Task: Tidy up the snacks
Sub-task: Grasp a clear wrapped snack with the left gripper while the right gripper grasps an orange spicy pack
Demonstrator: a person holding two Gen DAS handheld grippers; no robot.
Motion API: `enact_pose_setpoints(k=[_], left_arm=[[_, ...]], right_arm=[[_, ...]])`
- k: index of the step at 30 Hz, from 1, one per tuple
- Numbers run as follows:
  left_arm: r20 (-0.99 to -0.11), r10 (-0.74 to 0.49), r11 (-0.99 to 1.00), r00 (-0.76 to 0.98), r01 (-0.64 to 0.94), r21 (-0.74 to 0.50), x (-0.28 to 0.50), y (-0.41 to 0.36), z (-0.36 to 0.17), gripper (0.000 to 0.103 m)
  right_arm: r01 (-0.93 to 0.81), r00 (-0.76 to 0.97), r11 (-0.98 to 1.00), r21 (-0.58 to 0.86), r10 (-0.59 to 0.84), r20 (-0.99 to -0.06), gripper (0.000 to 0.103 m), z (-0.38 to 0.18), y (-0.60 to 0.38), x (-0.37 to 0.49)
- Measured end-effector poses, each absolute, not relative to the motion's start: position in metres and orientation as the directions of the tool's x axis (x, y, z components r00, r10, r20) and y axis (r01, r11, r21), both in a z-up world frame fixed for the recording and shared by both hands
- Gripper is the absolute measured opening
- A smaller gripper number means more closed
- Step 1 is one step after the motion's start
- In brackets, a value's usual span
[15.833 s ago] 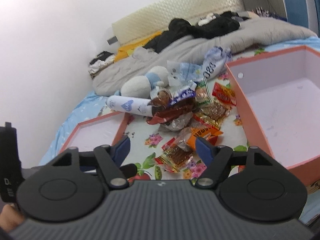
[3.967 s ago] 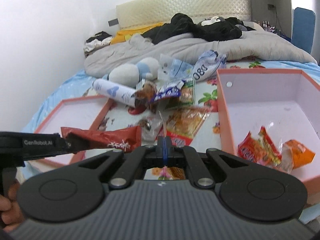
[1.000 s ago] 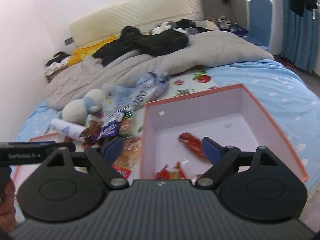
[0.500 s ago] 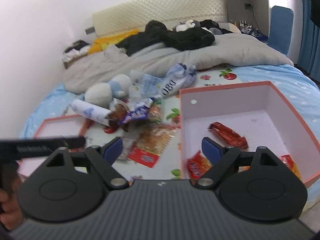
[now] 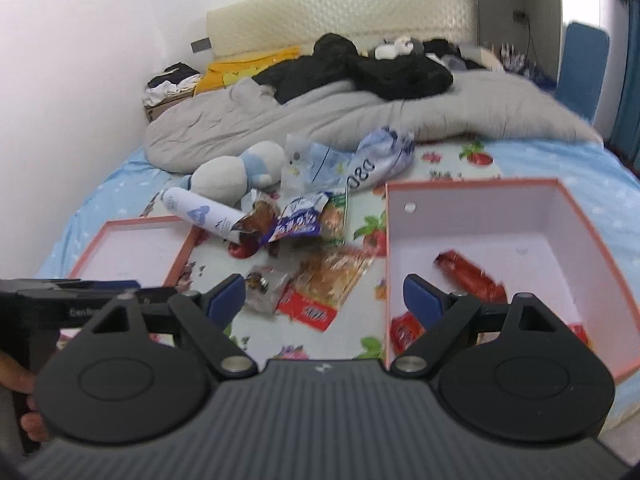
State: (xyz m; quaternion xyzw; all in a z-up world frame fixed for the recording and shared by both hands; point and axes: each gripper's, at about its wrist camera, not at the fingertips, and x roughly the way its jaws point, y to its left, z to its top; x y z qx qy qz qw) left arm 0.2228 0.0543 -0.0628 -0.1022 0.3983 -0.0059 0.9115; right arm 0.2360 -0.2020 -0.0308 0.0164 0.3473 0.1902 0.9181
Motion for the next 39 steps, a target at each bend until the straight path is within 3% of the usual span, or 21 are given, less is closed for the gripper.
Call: enact_pose_setpoints(k=[11, 18, 22, 30, 39], left_arm=[[-0.735, -0.075, 0.985, 0.673, -0.064, -0.159, 0.223, 0.074, -0.094, 0.067], [-0.766, -0.110, 0.987, 0.633, -0.021, -0.160, 0.261, 0.080, -0.116, 0.071], [-0.796, -0.127, 0.985, 0.592, -0.017, -0.170, 0.294, 0.089, -0.130, 0.072], [-0.817, -0.164, 0.970, 0.552, -0.058, -0.234, 0.331, 0.112, -0.172, 0.072], [-0.774, -0.179, 0.970, 0.607, -0.021, -0.241, 0.351, 0.107, -0.194, 0.070]], right_arm=[[-0.423, 0.628, 0.885, 0.196, 0.443, -0.640, 0.087, -0.099, -0.162, 0.205], [-0.382, 0.664, 0.898, 0.218, 0.430, -0.612, 0.087, -0.127, -0.124, 0.215], [-0.275, 0.666, 0.912, 0.303, 0.408, -0.625, 0.087, -0.144, -0.124, 0.239], [-0.198, 0.663, 0.938, 0.285, 0.342, -0.665, 0.084, -0.161, -0.117, 0.302], [-0.117, 0.630, 0.950, 0.289, 0.296, -0.718, 0.084, -0.194, -0.112, 0.379]])
